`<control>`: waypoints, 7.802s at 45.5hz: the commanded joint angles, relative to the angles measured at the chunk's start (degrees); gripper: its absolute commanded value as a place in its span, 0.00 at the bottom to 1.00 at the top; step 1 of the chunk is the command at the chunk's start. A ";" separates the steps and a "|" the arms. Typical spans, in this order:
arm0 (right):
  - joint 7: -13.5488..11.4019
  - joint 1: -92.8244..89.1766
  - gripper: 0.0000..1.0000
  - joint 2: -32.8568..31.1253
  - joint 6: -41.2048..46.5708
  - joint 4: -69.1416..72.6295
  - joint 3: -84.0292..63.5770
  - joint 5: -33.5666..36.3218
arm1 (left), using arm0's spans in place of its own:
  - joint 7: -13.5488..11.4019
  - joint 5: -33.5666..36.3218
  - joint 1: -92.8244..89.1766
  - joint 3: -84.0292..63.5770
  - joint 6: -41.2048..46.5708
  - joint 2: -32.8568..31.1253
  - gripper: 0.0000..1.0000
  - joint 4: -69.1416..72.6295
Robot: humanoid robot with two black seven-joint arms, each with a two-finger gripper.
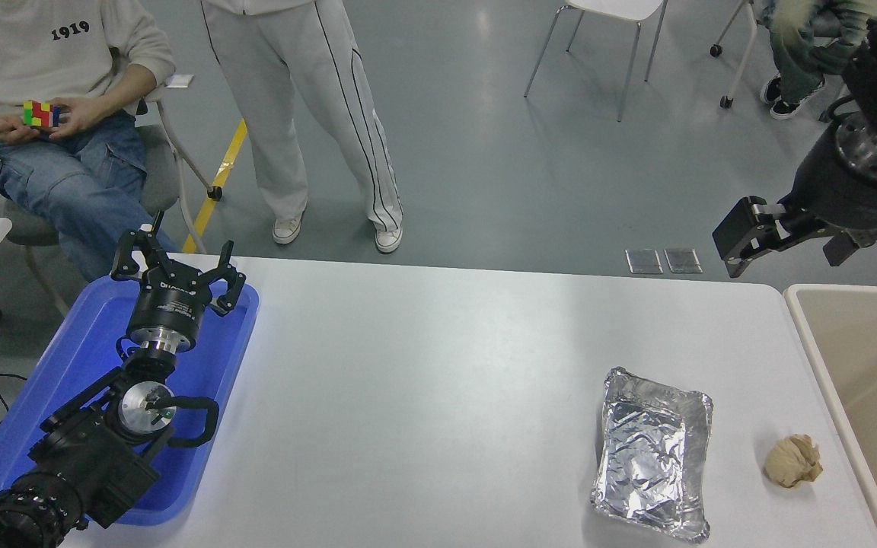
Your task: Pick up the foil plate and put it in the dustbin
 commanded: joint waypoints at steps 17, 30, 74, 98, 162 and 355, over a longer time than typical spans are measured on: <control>0.00 1.29 1.00 -0.26 0.00 -0.18 0.00 -0.04 | 0.00 0.00 0.00 -0.09 0.00 0.03 1.00 0.00; 0.00 1.29 1.00 -0.35 0.00 -0.18 0.17 0.04 | 0.00 0.00 0.00 -0.09 0.00 -0.05 1.00 0.00; 0.09 1.11 1.00 -1.32 0.00 0.17 -1.67 0.13 | -0.08 0.00 0.00 -0.09 0.00 -0.05 1.00 0.00; 0.09 -4.42 1.00 -6.68 0.00 0.00 -2.02 0.22 | -0.08 0.00 0.00 0.00 0.00 -0.05 1.00 0.00; -0.09 -49.94 0.92 -7.30 -32.17 -6.77 11.07 11.65 | -0.08 0.00 0.09 -0.09 0.00 0.03 1.00 0.00; -2.29 -2.75 0.00 -7.12 0.00 -1.50 -0.70 7.69 | -0.08 0.00 0.09 0.00 0.00 0.03 1.00 0.00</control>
